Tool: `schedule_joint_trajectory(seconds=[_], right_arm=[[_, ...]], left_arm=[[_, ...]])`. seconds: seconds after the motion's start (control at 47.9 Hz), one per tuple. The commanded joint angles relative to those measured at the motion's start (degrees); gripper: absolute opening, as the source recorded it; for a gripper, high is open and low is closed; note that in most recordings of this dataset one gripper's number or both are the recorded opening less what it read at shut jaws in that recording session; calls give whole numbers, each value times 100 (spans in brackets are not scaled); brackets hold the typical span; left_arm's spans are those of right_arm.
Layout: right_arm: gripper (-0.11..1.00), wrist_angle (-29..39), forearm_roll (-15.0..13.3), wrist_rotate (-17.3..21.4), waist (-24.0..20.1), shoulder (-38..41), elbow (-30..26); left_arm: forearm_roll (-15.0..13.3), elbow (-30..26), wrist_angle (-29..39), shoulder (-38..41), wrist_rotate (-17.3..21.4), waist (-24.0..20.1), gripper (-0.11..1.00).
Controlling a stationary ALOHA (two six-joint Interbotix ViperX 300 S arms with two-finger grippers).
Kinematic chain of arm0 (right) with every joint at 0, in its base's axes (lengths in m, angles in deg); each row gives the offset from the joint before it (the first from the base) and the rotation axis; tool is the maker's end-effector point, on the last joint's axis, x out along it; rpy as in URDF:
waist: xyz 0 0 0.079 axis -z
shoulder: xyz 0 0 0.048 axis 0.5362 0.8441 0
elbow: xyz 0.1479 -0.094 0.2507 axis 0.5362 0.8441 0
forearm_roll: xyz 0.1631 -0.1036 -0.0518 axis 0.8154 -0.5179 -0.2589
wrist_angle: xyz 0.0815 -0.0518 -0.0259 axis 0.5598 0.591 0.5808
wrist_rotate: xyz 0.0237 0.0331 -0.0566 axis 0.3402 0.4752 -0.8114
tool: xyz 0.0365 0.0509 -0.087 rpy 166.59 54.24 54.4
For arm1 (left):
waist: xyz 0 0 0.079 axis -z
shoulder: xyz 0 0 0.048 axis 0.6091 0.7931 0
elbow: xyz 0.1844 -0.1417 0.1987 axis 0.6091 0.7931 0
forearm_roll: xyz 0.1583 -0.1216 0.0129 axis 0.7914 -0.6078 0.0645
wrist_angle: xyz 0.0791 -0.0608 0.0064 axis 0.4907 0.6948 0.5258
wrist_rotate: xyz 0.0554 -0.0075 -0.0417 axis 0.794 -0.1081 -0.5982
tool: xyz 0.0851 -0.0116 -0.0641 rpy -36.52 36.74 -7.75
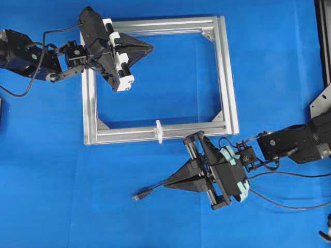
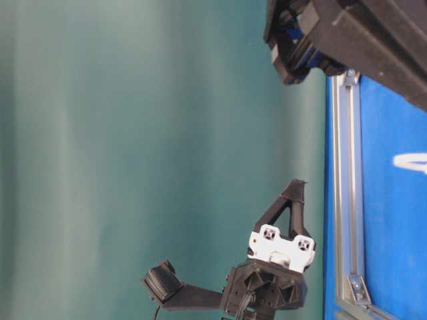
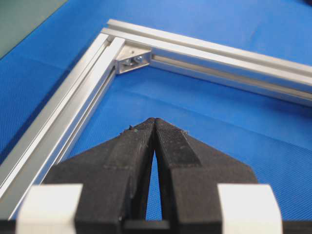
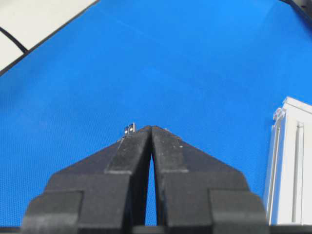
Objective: Insert the wire through the string loop located in the center.
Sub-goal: 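Lower the right gripper onto the black USB cable near its plug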
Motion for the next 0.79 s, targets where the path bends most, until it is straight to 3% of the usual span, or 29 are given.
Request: schedule_joint_trajectory(seconds=[0.0,0.104,0.627,0.689,0.773], right_arm=[[0,-9,-26,-9,-35,-281,-97],[-4,88,-35,35,-88,-343,-88],[-4,861,-26,466,-97,-308,-299],[-1,896,-26,519,-105,-290,-316],[12,1020,-26,545,-114,-264,-334]], left_arm=[[114,-70,53,-193,-9,35,0],[114,-62,97,-193,-9,35,0],[114,-62,114,-202,-9,35,0],[114,-62,105,-202,-9,35,0],[114,-53,114,-202,-9,35,0]])
